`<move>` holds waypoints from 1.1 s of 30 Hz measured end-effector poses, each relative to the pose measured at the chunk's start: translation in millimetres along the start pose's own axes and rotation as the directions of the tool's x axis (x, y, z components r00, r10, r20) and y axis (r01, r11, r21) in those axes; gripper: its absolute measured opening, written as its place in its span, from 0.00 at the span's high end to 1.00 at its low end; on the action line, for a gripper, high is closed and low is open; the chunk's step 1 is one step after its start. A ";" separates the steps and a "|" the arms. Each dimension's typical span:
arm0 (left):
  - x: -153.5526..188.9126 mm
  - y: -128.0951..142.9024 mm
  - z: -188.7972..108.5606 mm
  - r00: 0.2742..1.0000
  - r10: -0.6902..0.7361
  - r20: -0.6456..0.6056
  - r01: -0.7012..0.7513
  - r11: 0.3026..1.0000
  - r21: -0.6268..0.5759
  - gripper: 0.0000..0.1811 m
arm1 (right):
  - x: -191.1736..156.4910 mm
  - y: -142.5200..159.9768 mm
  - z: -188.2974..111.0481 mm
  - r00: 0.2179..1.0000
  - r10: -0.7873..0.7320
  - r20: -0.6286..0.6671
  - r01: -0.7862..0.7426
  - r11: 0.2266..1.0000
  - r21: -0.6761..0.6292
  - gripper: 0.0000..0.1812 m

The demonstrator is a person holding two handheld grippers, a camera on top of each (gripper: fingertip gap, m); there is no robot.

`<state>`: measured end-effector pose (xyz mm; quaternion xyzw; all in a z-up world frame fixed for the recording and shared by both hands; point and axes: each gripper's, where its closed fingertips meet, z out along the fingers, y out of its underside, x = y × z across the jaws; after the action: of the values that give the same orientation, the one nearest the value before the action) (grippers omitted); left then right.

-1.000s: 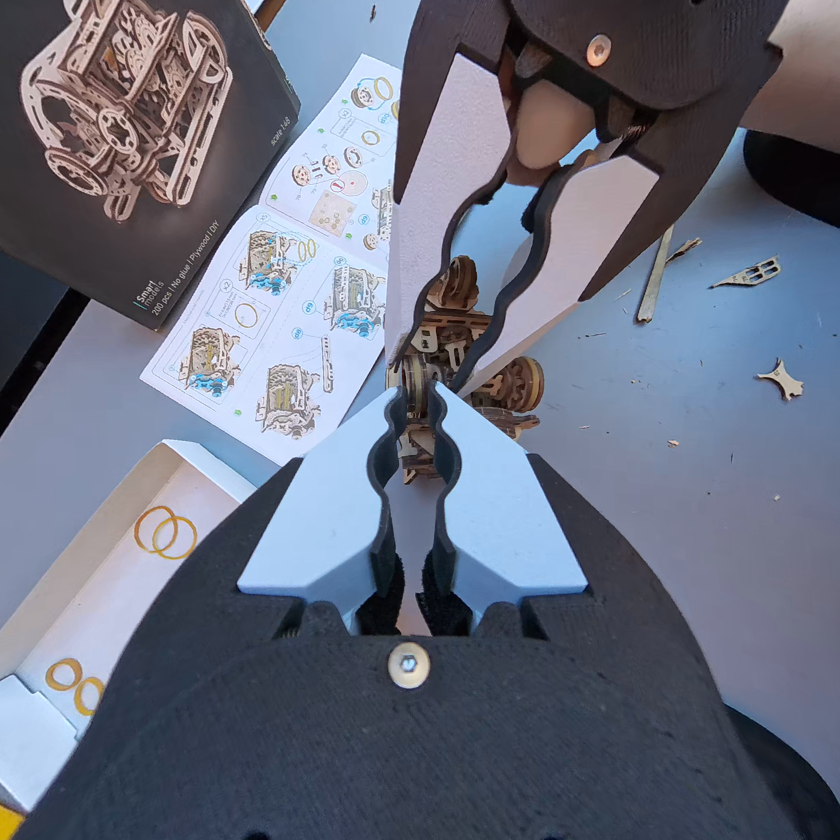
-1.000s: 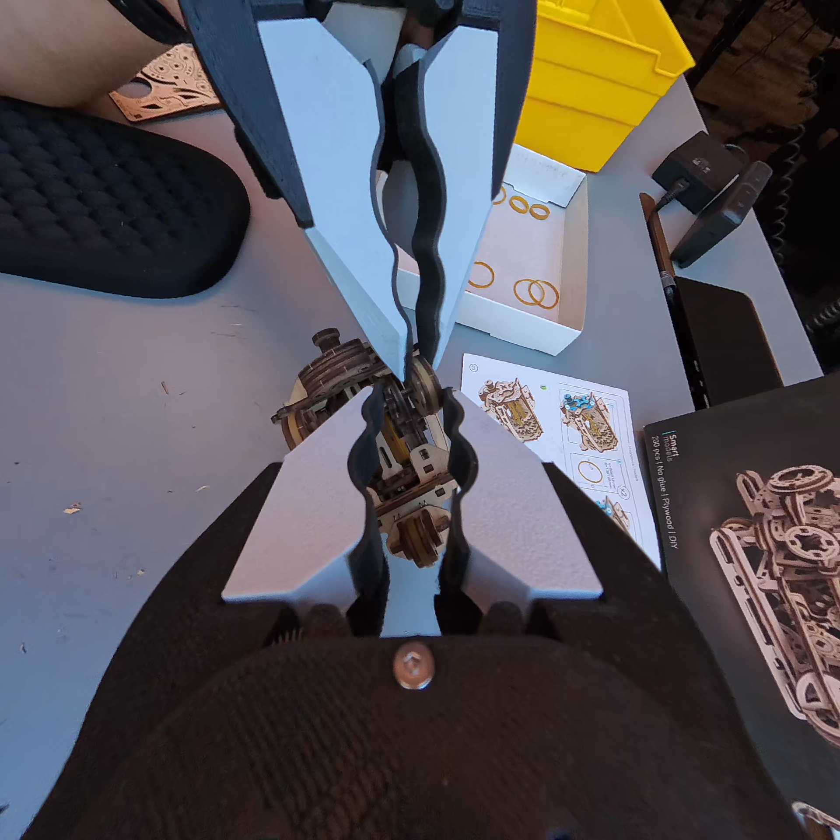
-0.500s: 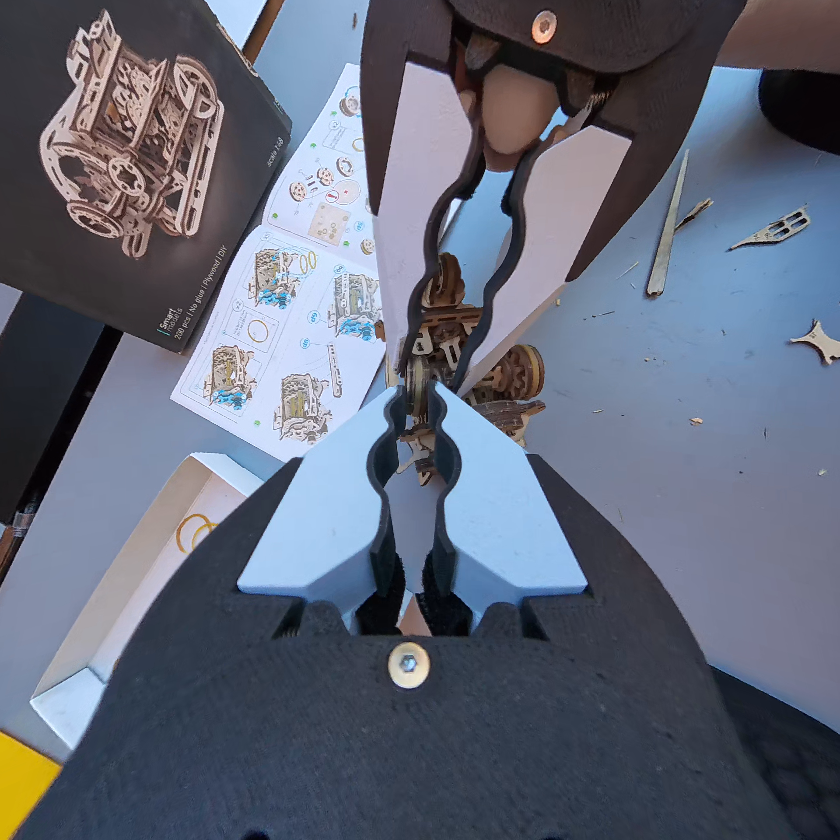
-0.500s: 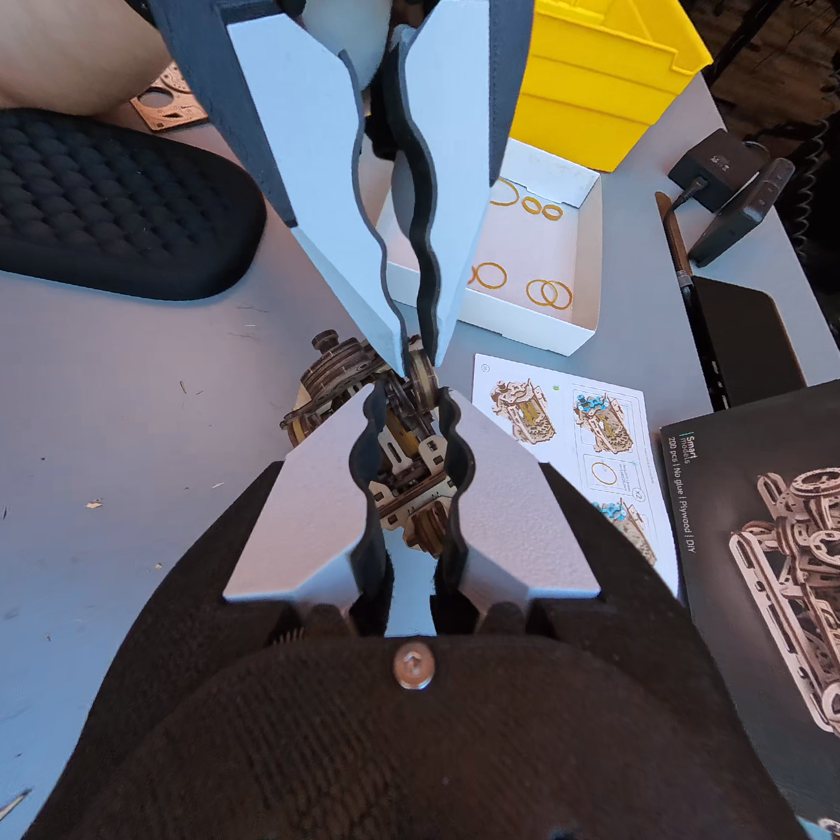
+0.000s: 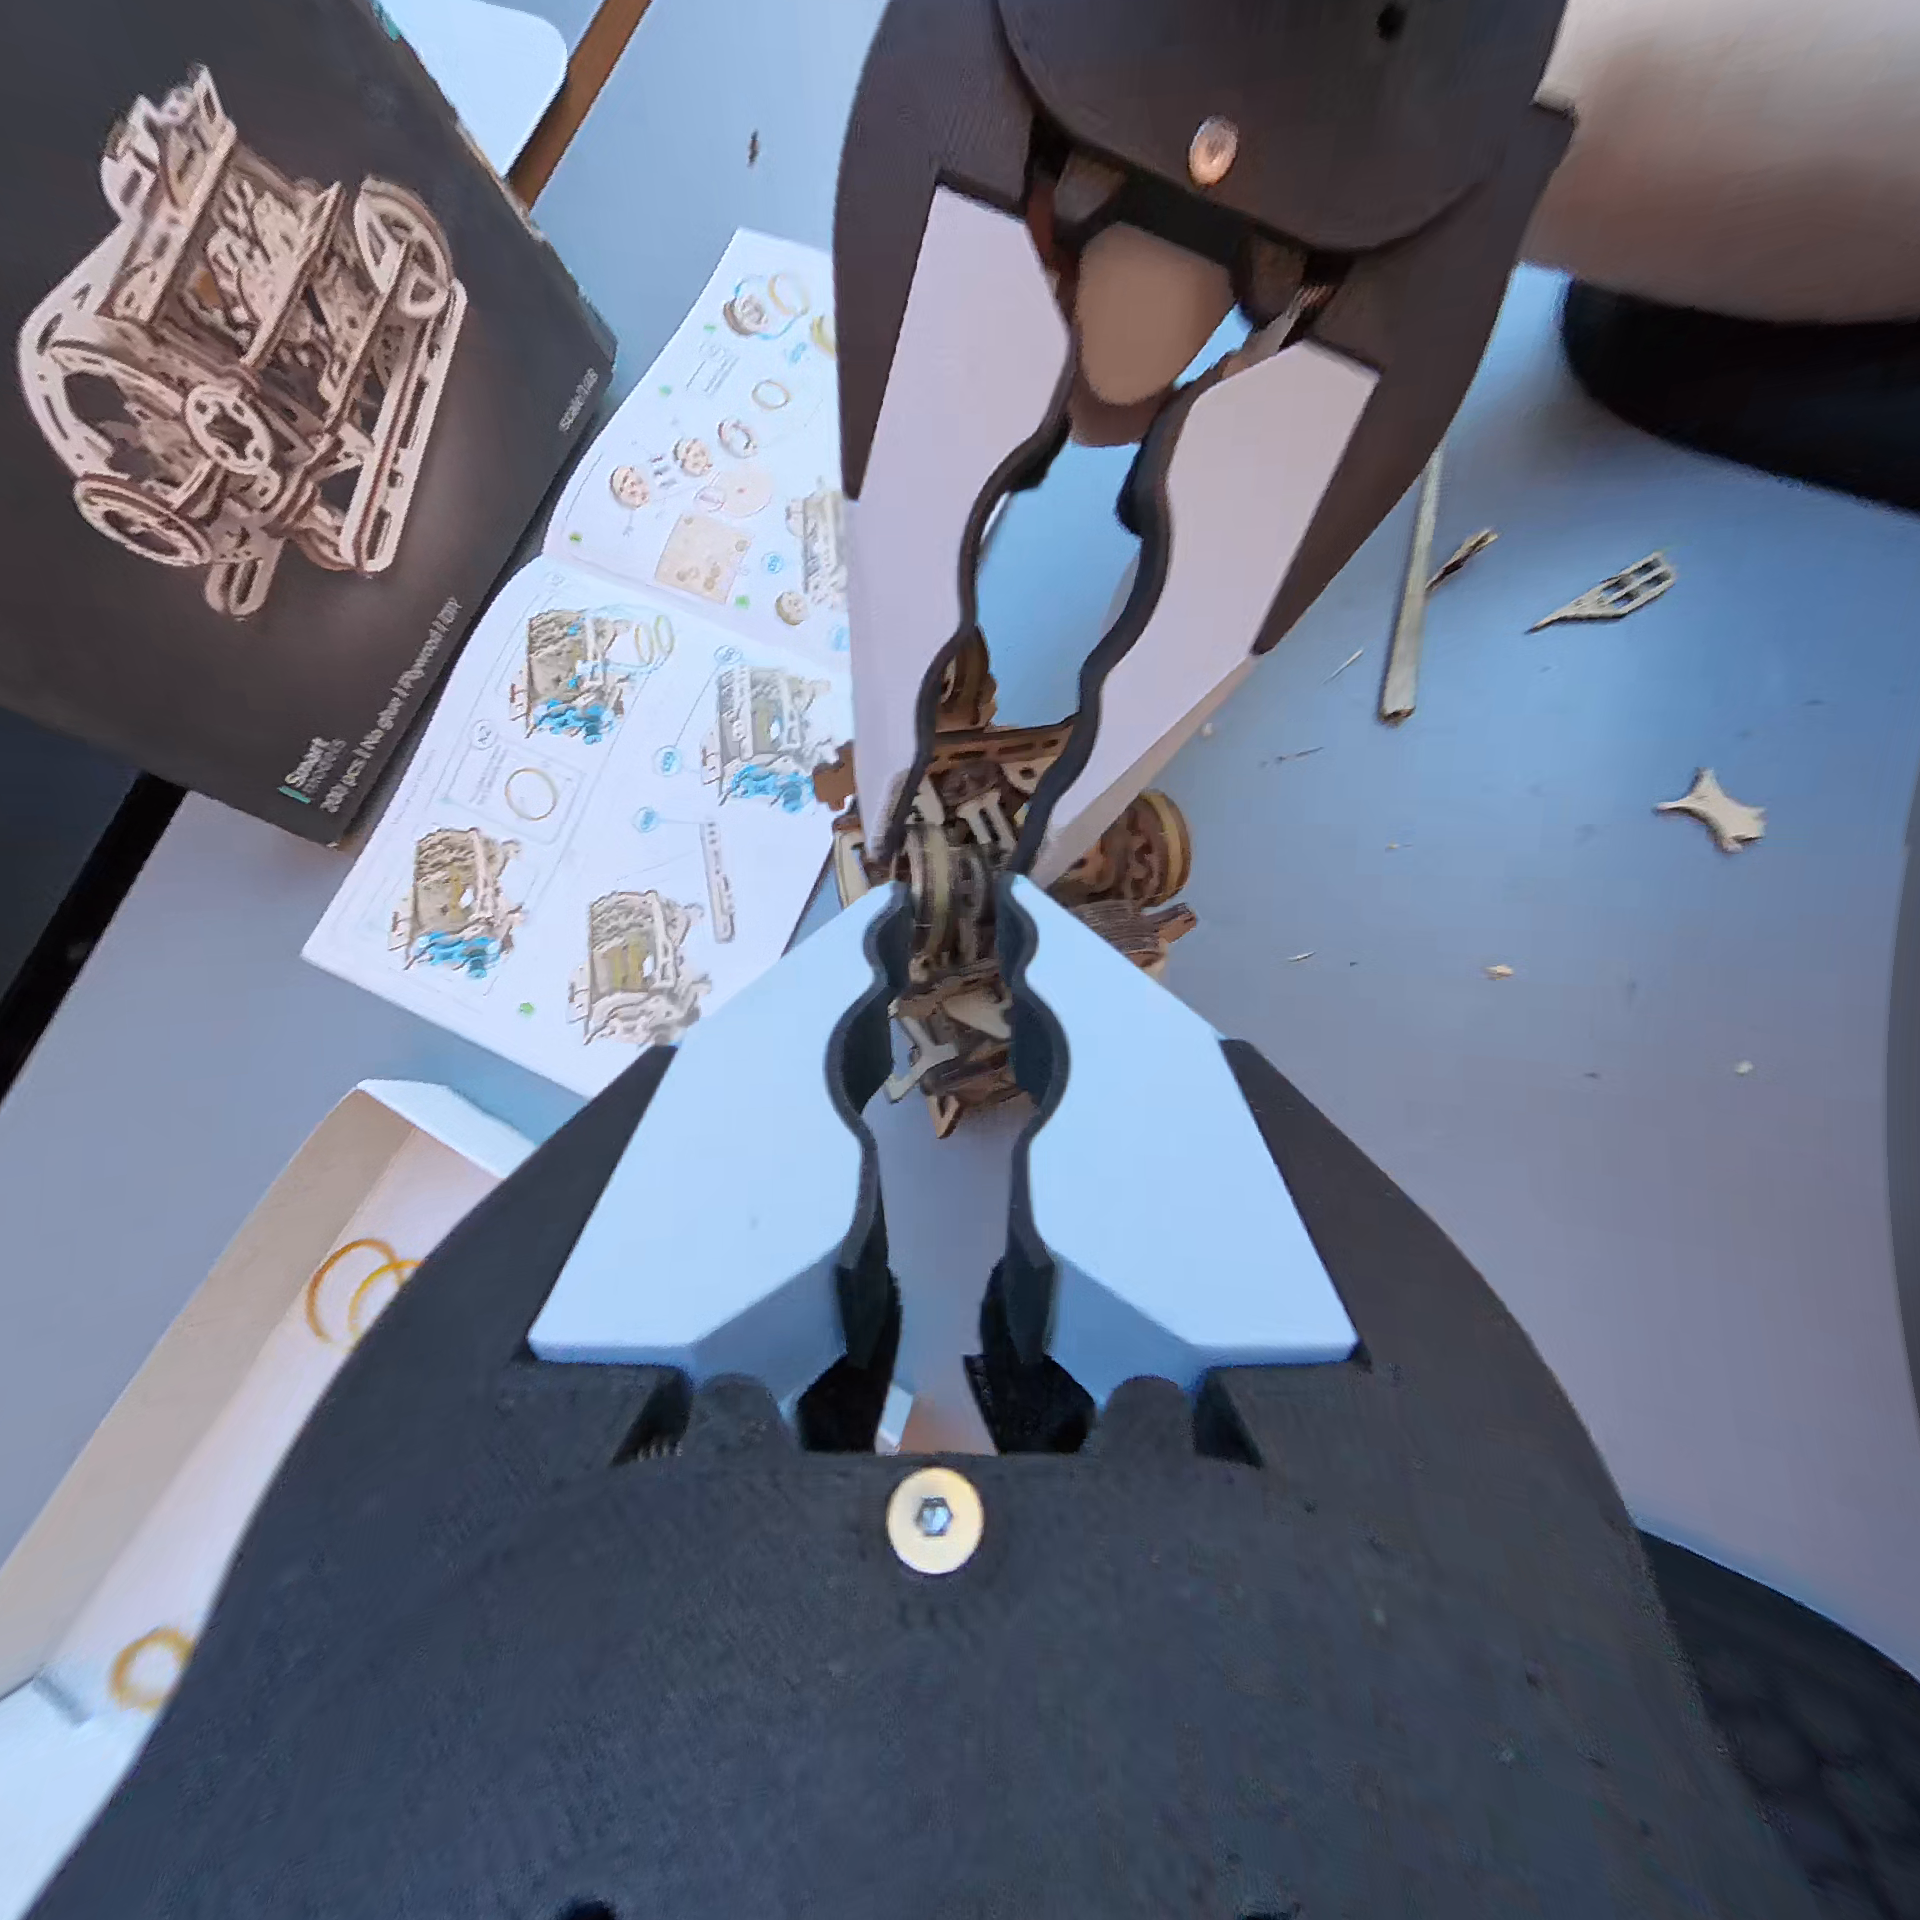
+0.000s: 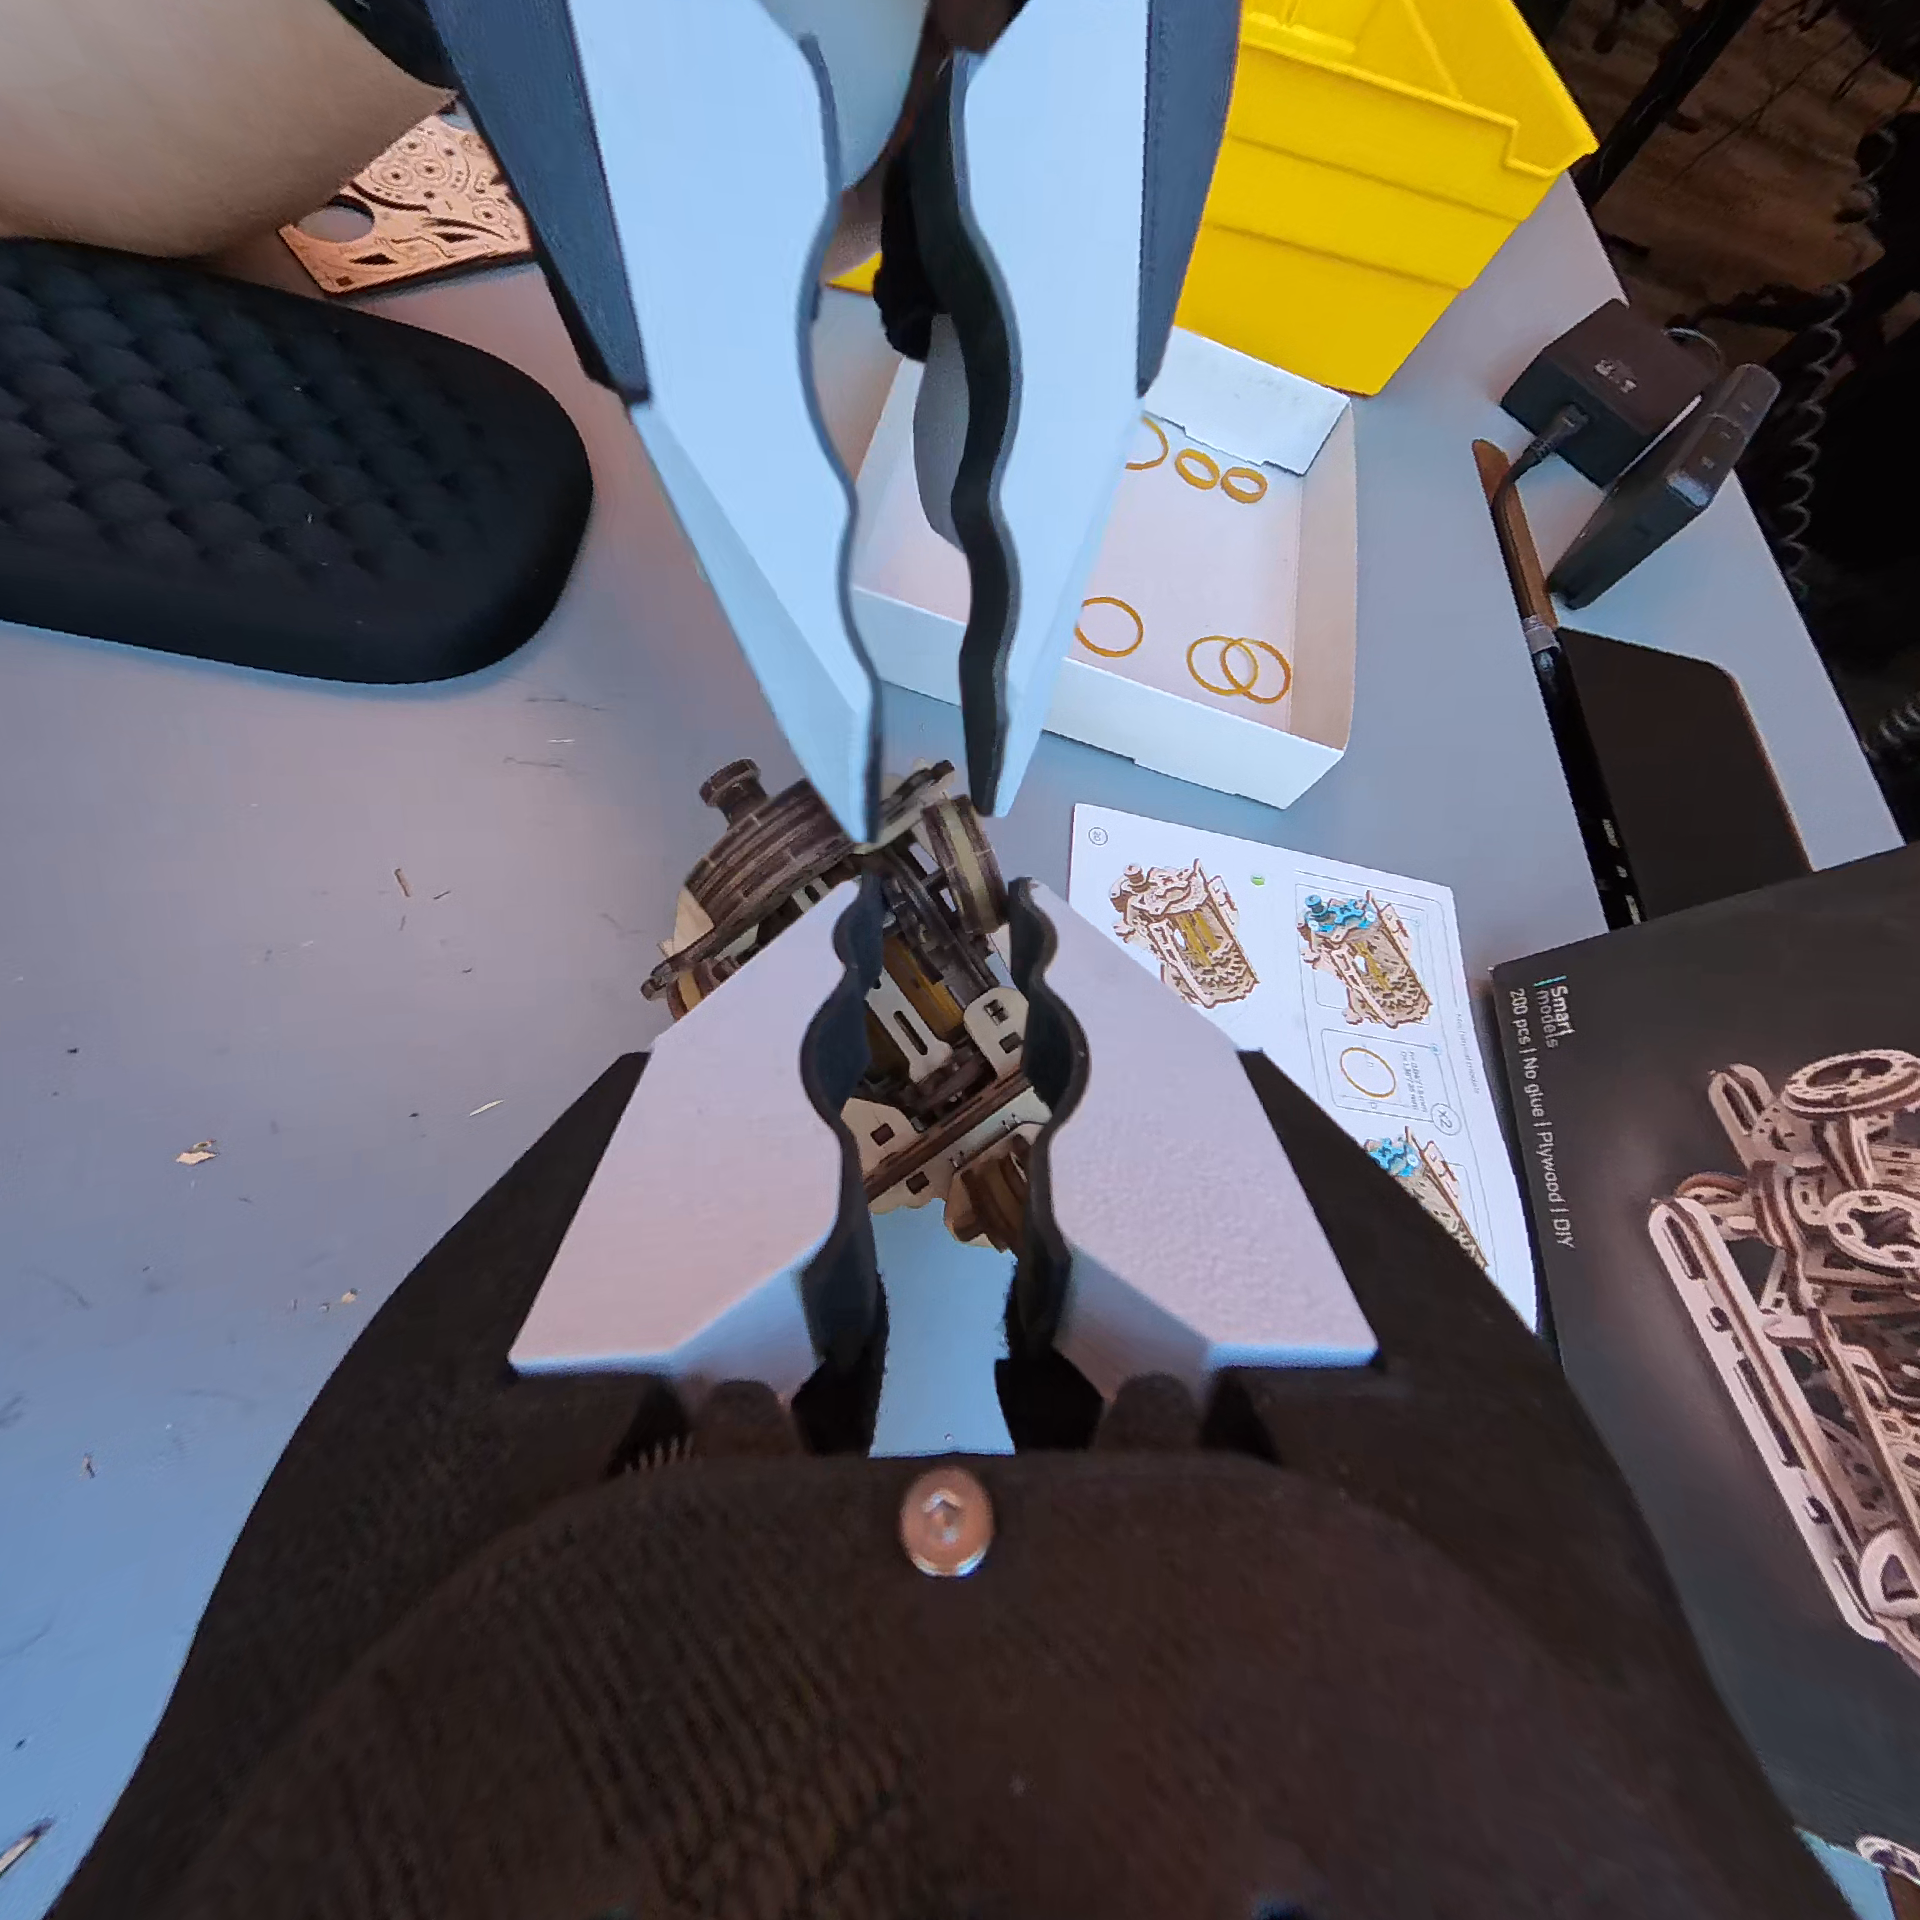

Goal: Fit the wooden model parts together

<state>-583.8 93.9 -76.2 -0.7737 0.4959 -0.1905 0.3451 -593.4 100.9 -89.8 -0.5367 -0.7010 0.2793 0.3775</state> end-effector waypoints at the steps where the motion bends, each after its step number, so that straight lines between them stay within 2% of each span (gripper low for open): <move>1: 3.3 -3.3 -2.4 0.999 -0.012 -0.034 0.013 1.000 0.027 0.89 | 0.2 -0.2 0.2 1.000 0.008 -0.001 -0.008 1.000 0.004 0.87; 3: 4.9 -3.7 -4.3 0.999 -0.012 -0.044 0.014 0.999 0.029 0.85 | 0.1 -0.5 0.4 1.000 0.010 -0.002 -0.010 1.000 0.008 0.87; 5: -5.4 1.9 -1.2 0.998 0.036 0.056 -0.036 0.999 -0.015 0.82 | -0.1 -0.3 0.2 1.000 0.009 -0.002 -0.009 1.000 0.008 0.87; 8: -3.3 5.0 5.2 0.993 0.077 0.088 -0.072 0.996 -0.054 0.83 | -1.8 -0.8 -0.3 1.000 -0.009 0.002 0.009 1.000 0.004 0.87; 11: 1.1 5.2 6.8 0.997 0.036 0.063 -0.032 0.997 -0.065 0.89 | -1.2 0.0 -0.8 1.000 -0.015 0.000 0.015 1.000 -0.009 0.87; 19: -1.1 10.3 -1.7 0.998 -0.063 -0.007 0.062 0.996 -0.057 0.88 | -5.2 1.3 -3.0 0.997 -0.078 0.020 0.078 0.997 -0.017 0.86; 22: 4.8 15.2 -6.2 0.990 -0.097 -0.103 0.093 0.994 -0.050 0.85 | -8.5 1.0 -2.1 0.994 -0.102 0.034 0.102 0.995 -0.014 0.84; 24: 8.4 17.5 -4.6 0.986 -0.095 -0.134 0.089 0.995 -0.051 0.84 | -8.6 0.6 -2.3 0.991 -0.128 0.029 0.128 0.992 -0.016 0.84; 28: 8.4 19.4 2.0 0.994 -0.037 -0.107 0.030 0.998 -0.060 0.83 | -13.4 0.8 -5.5 0.980 -0.196 0.037 0.196 0.981 -0.003 0.81; 33: 14.0 15.8 3.7 0.994 0.033 -0.100 -0.038 0.998 -0.045 0.83 | -25.6 3.5 -8.4 0.956 -0.285 0.065 0.285 0.958 0.015 0.83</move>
<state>-585.4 78.3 -90.9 -0.7623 0.5304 -0.2111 0.3052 -581.0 77.0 -93.8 -0.4192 -0.7825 0.2418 0.3918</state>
